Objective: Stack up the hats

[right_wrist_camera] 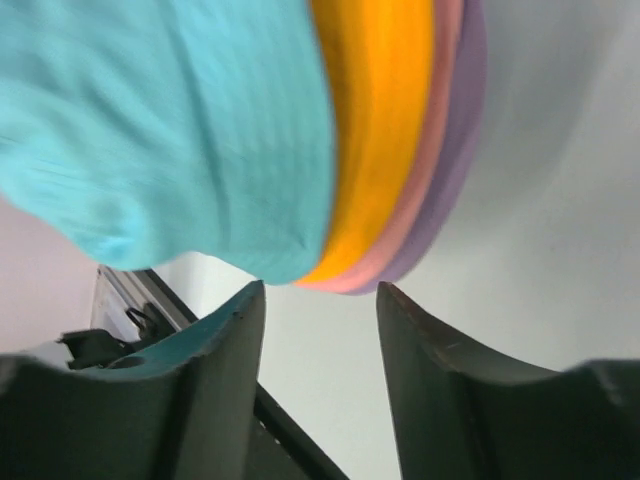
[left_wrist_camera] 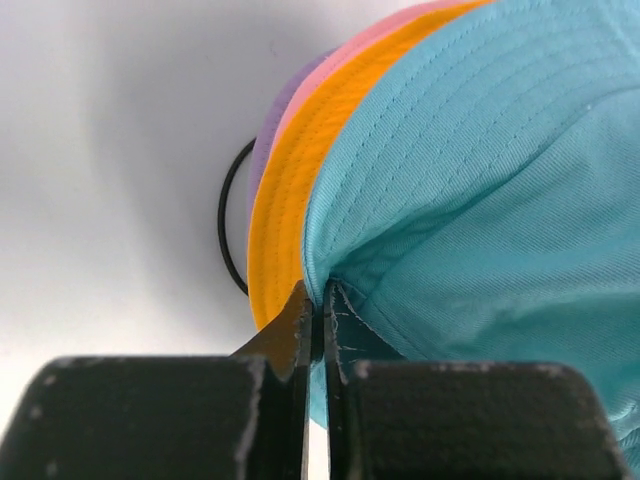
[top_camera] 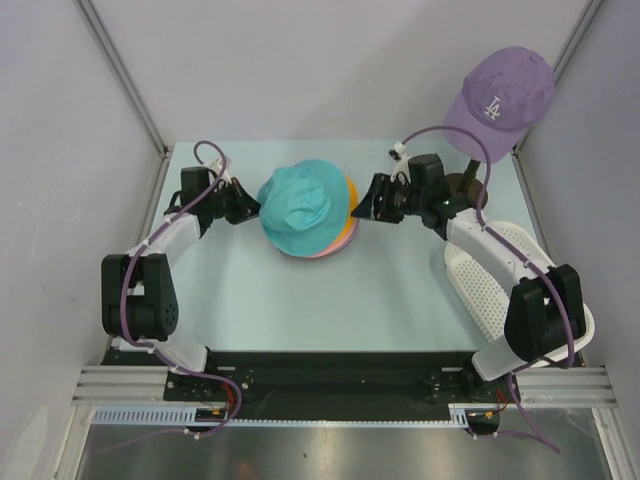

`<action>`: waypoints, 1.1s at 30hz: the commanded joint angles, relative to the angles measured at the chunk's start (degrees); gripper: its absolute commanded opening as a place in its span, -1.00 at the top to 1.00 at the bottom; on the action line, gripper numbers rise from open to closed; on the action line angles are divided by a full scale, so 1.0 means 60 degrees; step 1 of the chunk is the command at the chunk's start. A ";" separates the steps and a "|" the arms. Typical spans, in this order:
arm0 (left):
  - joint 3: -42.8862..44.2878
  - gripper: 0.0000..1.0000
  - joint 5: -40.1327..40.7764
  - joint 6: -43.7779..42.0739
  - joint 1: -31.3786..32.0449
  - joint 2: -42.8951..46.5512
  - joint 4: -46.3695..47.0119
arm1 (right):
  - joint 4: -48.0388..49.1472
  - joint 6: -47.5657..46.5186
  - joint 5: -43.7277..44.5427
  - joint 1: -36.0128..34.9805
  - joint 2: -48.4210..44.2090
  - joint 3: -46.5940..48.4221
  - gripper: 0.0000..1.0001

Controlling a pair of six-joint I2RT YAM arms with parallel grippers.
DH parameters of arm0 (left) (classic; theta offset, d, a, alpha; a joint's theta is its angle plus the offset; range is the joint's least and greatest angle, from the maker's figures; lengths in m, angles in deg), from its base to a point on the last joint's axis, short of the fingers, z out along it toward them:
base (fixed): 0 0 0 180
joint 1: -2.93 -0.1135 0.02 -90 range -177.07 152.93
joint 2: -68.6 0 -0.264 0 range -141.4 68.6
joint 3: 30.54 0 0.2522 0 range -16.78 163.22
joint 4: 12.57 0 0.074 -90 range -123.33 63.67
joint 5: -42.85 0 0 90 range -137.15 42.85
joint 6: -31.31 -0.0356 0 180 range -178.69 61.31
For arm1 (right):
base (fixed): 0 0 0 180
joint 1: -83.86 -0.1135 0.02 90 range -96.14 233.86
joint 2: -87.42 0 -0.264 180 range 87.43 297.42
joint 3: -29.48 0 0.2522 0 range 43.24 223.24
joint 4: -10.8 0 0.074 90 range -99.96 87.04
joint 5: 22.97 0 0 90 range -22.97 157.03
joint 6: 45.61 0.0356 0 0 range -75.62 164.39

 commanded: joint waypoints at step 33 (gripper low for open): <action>0.1006 0.66 0.0307 -0.0144 0.0254 -0.0600 0.0205 | 0.4508 0.1057 -0.2329 0.0318 0.3510 0.3157 -0.28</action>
